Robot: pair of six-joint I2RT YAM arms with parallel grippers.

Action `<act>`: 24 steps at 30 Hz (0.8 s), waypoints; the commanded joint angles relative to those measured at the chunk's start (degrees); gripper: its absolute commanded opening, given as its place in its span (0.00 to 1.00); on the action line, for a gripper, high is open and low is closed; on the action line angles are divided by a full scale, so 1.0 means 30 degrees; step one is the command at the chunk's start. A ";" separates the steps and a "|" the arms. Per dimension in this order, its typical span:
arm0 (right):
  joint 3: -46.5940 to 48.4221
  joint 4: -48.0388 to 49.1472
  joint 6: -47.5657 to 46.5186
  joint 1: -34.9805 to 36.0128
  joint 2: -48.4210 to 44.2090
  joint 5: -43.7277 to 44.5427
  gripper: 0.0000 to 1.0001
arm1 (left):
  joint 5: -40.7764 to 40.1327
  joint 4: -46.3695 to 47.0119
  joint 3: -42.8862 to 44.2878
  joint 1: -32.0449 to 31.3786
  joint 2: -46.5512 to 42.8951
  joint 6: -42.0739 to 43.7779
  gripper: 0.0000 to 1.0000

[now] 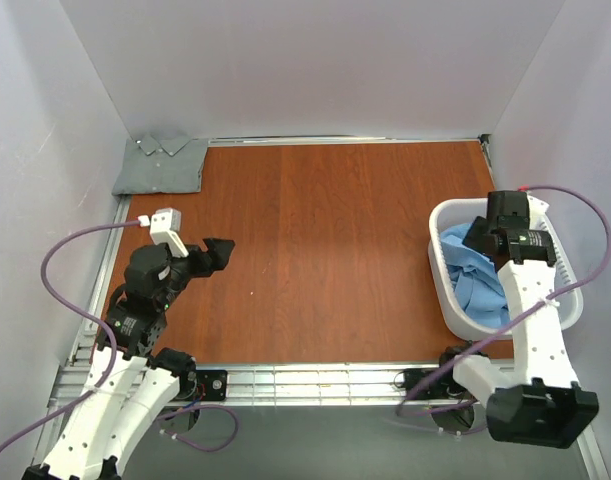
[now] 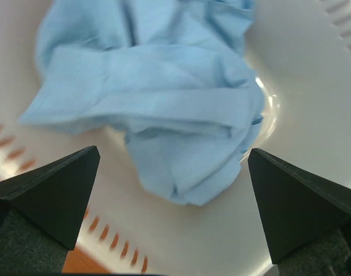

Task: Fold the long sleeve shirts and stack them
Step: Grab the shirt from the pile

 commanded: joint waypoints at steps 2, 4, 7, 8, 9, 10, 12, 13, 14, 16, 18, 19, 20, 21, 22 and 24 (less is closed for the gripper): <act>-0.2666 0.4205 0.4148 -0.5607 0.1473 -0.3172 0.99 | 0.3001 0.3970 -0.5128 -0.0043 -0.1458 0.0012 0.97; -0.4100 0.6337 0.5618 -0.6607 0.1710 -0.4020 0.99 | 0.3329 0.3976 -0.4668 -0.0072 -0.1405 0.0389 0.96; -0.5427 0.8166 0.6149 -0.6787 0.2643 -0.4554 0.99 | 0.3328 0.4006 -0.4756 -0.0072 -0.1433 0.0449 0.96; -0.5573 0.8341 0.6267 -0.6787 0.2851 -0.4553 0.99 | 0.3300 0.4006 -0.4785 -0.0072 -0.1462 0.0420 0.97; -0.5720 0.8488 0.6355 -0.6816 0.2998 -0.4437 0.99 | 0.3184 0.3977 -0.4785 -0.0043 -0.1492 0.0420 0.96; -0.5866 0.8721 0.6327 -0.6845 0.3144 -0.4436 0.99 | 0.2922 0.3977 -0.4785 -0.0072 -0.1521 0.0420 0.96; -0.6393 0.9512 0.6065 -0.6904 0.3671 -0.4640 0.99 | 0.2686 0.3861 -0.4756 -0.0043 -0.1609 0.0391 0.96; -0.6482 0.9747 0.5918 -0.6933 0.3934 -0.4786 0.98 | 0.2569 0.3831 -0.4698 -0.0072 -0.1638 0.0390 0.96; -0.6715 0.9981 0.5829 -0.6962 0.4517 -0.4961 0.99 | 0.2306 0.3744 -0.4668 -0.0072 -0.1638 0.0361 0.97; -0.7038 1.0275 0.5682 -0.6963 0.4960 -0.4992 0.95 | 0.1896 0.3626 -0.4639 -0.0072 -0.1638 0.0274 0.96; -0.7623 1.0859 0.5479 -0.7021 0.5313 -0.5109 0.87 | 0.1163 0.3392 -0.4551 -0.0043 -0.1638 0.0157 0.96; -0.7771 1.0978 0.5390 -0.7021 0.5314 -0.5139 0.68 | 0.0987 0.3333 -0.4522 -0.0072 -0.1667 0.0098 0.96; -0.7888 1.1038 0.5273 -0.7050 0.5198 -0.5110 0.57 | 0.0753 0.3275 -0.4492 -0.0072 -0.1668 0.0097 0.97; -0.7860 1.1038 0.5098 -0.7021 0.5138 -0.5139 0.46 | 0.0635 0.3245 -0.4521 -0.0072 -0.1668 0.0068 0.97; -0.7773 1.0980 0.4603 -0.7021 0.4935 -0.5168 0.29 | 0.0576 0.3245 -0.4521 -0.0043 -0.1697 0.0068 0.97; -0.7190 1.0718 0.4132 -0.7021 0.4145 -0.5285 0.13 | 0.0429 0.3216 -0.4493 -0.0072 -0.1580 0.0097 0.97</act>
